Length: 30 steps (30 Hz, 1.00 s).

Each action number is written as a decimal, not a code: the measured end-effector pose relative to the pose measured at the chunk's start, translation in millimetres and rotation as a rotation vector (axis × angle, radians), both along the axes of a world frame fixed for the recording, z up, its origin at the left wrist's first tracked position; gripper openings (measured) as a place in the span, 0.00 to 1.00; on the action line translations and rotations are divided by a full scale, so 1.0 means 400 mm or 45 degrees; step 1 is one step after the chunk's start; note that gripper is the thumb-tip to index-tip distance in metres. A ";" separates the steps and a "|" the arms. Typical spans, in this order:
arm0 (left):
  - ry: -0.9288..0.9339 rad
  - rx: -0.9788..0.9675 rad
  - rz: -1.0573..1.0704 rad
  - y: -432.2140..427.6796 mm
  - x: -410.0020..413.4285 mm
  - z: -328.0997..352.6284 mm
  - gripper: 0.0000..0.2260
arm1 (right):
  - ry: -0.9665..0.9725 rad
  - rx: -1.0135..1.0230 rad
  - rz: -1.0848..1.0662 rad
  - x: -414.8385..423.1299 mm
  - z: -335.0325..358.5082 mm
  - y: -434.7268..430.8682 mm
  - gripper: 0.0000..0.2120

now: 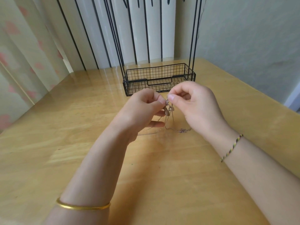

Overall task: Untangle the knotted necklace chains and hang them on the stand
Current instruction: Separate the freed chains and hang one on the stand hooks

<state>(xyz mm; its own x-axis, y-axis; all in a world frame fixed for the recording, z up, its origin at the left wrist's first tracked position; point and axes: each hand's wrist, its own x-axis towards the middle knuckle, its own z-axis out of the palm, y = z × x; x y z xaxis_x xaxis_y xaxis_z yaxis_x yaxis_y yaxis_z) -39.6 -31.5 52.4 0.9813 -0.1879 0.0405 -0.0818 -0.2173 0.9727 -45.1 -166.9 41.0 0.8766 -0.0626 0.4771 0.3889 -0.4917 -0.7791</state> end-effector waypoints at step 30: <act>-0.008 0.086 -0.017 0.016 0.004 0.011 0.06 | 0.001 0.060 0.086 -0.003 0.007 -0.009 0.04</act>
<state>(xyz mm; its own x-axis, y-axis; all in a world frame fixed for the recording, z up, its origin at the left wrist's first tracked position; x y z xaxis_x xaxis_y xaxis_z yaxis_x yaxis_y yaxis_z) -37.9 -25.0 56.6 0.9785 -0.2037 0.0333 -0.0911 -0.2813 0.9553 -46.5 -170.4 43.7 0.8800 -0.0258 0.4743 0.4192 -0.4276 -0.8009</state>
